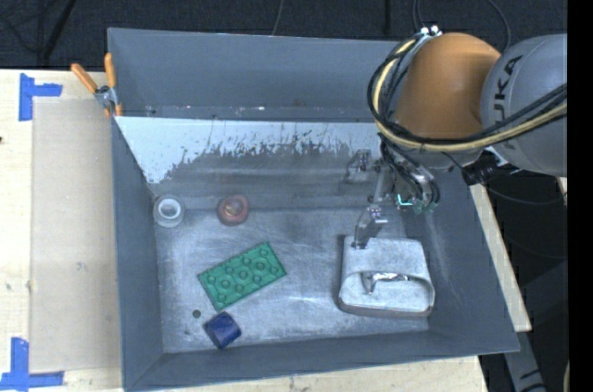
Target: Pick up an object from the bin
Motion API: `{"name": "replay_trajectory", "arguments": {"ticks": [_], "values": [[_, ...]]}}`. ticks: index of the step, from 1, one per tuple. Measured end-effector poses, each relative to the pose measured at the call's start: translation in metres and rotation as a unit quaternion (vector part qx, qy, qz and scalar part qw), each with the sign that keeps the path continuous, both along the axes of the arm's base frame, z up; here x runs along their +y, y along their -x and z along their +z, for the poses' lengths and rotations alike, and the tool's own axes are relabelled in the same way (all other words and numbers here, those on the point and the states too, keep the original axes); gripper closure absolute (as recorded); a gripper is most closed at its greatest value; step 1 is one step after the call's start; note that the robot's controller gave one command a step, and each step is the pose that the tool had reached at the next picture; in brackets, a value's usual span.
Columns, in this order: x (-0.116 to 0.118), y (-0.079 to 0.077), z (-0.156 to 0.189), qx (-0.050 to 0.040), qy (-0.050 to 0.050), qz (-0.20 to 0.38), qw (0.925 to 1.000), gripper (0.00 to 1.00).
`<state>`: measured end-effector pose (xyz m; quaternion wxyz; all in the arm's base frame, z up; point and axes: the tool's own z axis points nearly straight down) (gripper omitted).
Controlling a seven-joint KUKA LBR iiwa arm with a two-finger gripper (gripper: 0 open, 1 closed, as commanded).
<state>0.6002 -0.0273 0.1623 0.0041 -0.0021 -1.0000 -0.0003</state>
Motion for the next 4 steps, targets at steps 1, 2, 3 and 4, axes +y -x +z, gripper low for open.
{"name": "replay_trajectory", "arguments": {"ticks": [1, 2, 3, 4], "values": [[0.160, 0.044, -0.027, -0.0023, -0.002, 0.088, 0.9961, 0.00], [0.149, 0.058, -0.092, -0.0061, -0.001, 0.053, 0.9986, 0.00], [0.149, 0.058, -0.089, -0.0041, -0.001, 0.053, 0.9986, 1.00], [0.105, 0.061, 0.095, -0.0079, 0.000, 0.193, 0.9811, 1.00]]}}
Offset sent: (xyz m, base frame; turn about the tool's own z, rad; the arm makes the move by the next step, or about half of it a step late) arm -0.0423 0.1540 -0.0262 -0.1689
